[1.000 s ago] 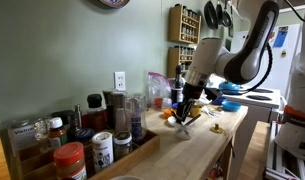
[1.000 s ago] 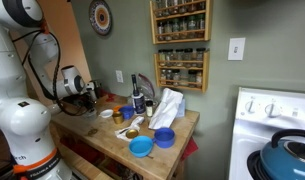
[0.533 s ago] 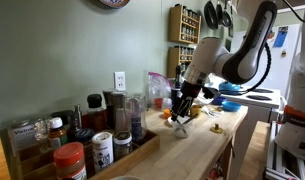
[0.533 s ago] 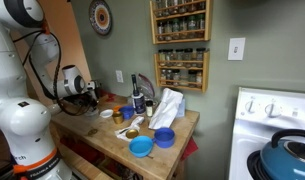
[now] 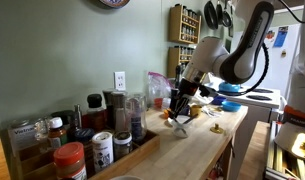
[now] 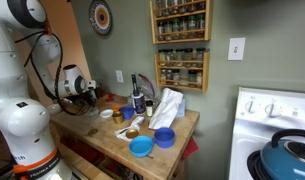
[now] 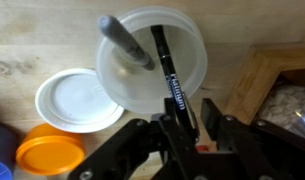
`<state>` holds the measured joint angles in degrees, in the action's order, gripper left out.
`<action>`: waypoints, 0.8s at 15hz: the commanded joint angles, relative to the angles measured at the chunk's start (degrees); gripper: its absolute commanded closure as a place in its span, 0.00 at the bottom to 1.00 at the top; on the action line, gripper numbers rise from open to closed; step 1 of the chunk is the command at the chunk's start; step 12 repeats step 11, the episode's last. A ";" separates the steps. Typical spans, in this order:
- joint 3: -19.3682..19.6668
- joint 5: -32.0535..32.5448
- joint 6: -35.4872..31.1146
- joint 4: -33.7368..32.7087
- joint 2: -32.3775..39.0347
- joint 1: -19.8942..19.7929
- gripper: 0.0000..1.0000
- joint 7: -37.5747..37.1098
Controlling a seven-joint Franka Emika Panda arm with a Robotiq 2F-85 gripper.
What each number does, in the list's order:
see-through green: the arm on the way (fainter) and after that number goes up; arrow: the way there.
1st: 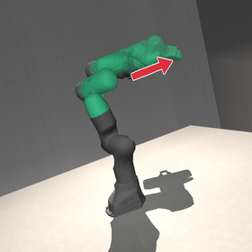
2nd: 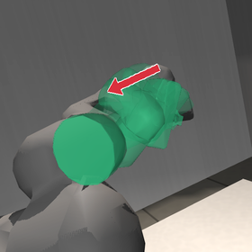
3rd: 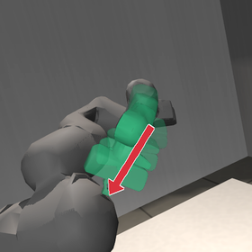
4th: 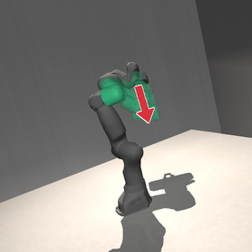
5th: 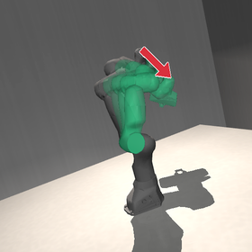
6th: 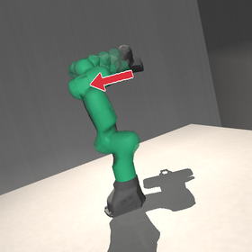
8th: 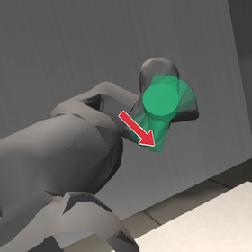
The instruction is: Pick up the black pen and put it in the clear lunch box
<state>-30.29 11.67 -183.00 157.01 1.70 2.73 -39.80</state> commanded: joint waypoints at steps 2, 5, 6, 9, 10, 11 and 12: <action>0.20 -3.41 10.70 1.43 -11.16 -0.24 0.42 -2.81; 4.99 -10.16 21.51 5.00 -20.43 5.72 0.20 0.65; 6.22 -11.96 27.58 1.77 -20.30 6.76 0.12 2.60; 6.06 -7.67 42.25 0.11 -23.48 3.77 0.00 -1.94; 10.52 -14.21 44.81 1.69 -23.46 8.89 0.00 7.76; 7.57 -9.38 40.31 -0.30 -21.16 5.51 0.01 1.71; 7.57 -9.38 40.31 -0.30 -21.16 5.51 0.01 1.71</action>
